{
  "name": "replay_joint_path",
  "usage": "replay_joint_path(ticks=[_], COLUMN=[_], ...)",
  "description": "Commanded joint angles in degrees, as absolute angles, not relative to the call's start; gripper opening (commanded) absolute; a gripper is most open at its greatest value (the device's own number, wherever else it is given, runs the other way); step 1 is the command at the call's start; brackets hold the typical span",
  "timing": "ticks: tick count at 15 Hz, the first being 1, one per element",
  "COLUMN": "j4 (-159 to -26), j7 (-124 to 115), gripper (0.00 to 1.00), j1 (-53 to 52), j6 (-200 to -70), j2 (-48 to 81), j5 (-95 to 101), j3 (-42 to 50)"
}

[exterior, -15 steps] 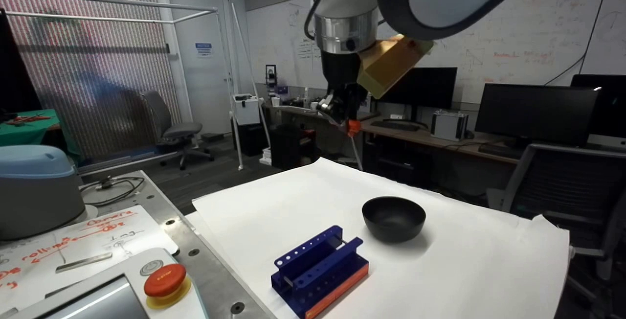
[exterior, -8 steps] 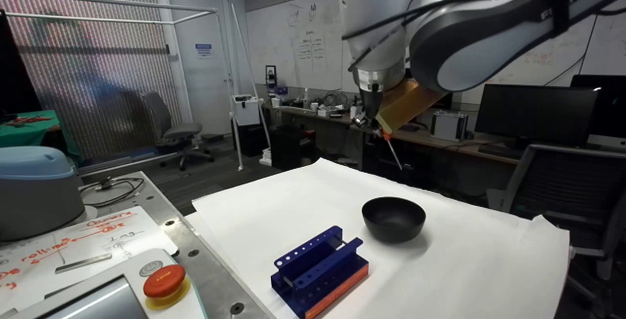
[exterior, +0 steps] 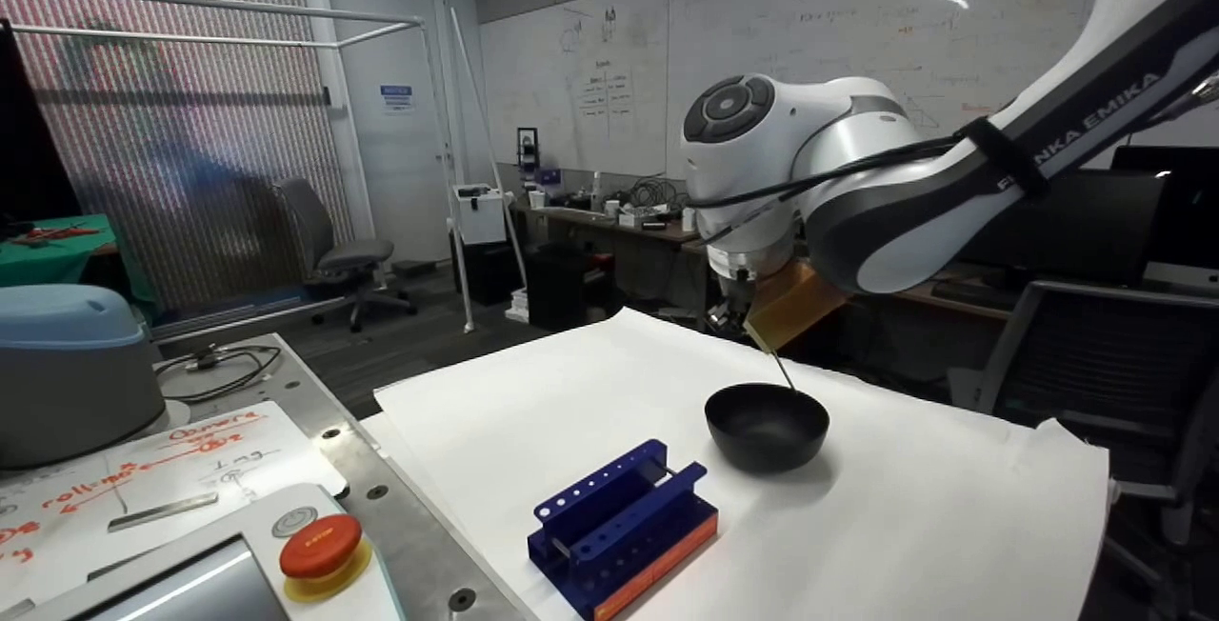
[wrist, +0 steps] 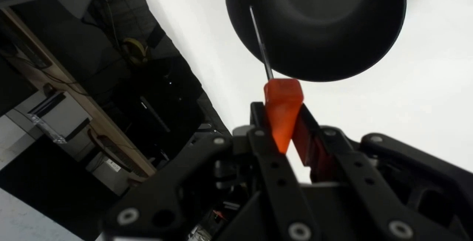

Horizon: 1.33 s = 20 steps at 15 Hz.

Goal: Put the orange object in the black bowl

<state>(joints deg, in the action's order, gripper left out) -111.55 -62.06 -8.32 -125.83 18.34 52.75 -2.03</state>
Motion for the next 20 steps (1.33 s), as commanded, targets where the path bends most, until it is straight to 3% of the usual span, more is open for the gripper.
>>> replay_joint_path(ticks=[1, 4, 8, 9, 10, 17, 20], j4=[-109.9, -109.0, -107.5, -107.2, -107.2, -111.9, -118.6], j7=[-62.5, -62.5, -62.4, -62.3, -62.1, -57.4, -47.8], gripper=[0.13, 0.18, 0.17, 0.46, 0.47, 0.99, 1.0], j1=[-7.7, -7.9, -8.6, -8.6, -8.6, -6.4, -4.8], j6=[-129.3, -129.9, -129.0, -129.0, -129.1, -131.3, -134.7], j2=[22.0, 24.5, 26.9, 27.2, 27.3, 22.5, 15.4], j5=[53.2, 52.9, 53.3, 52.8, 52.7, 46.0, 34.4], j3=[-1.2, -0.6, 0.0, -0.1, -0.1, -1.9, -4.1])
